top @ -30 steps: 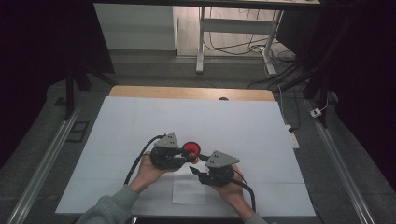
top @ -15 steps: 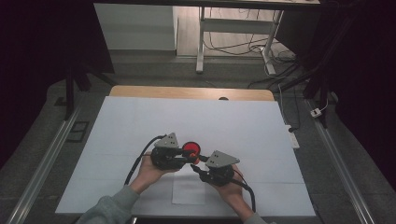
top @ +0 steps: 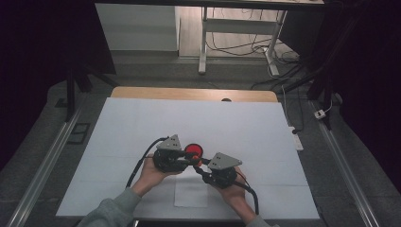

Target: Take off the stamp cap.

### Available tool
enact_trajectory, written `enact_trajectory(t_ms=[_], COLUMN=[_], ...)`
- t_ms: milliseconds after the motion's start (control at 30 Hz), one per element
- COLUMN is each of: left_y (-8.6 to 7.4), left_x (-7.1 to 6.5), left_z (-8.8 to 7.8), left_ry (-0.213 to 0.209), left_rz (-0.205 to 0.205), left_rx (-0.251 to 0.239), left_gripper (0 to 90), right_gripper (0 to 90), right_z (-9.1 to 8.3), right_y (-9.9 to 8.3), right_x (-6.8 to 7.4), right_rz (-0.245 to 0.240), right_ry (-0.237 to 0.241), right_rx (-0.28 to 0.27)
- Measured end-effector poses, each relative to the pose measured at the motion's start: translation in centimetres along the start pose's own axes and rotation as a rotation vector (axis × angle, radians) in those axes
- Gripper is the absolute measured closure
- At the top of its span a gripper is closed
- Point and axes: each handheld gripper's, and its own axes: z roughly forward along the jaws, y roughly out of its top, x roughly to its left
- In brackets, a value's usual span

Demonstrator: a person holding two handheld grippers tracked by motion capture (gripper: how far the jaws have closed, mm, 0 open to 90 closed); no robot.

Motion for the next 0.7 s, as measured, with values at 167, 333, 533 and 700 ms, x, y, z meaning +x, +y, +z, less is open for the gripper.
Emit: enact_trajectory(t_ms=[167, 333, 533, 700], left_y=[-0.04, -0.05, -0.05, -0.06], left_x=[0.04, 0.02, -0.01, -0.12], left_z=[0.06, 0.09, 0.08, 0.13], left_ry=[-0.002, -0.001, 0.000, 0.007], left_rz=[-0.002, -0.002, -0.002, -0.007], left_rx=[0.002, 0.003, -0.001, 0.000], left_gripper=[71.7, 71.8, 71.8, 71.9], right_gripper=[63.3, 63.2, 64.0, 64.4], right_z=[0.05, 0.07, 0.01, 0.01], right_y=[-0.02, -0.04, -0.04, -0.12], right_x=[0.00, -0.03, -0.03, 0.07], right_rz=[0.004, 0.007, 0.012, 0.015], right_ry=[0.004, 0.006, 0.005, 0.000], right_rx=[0.002, 0.002, 0.004, -0.003])
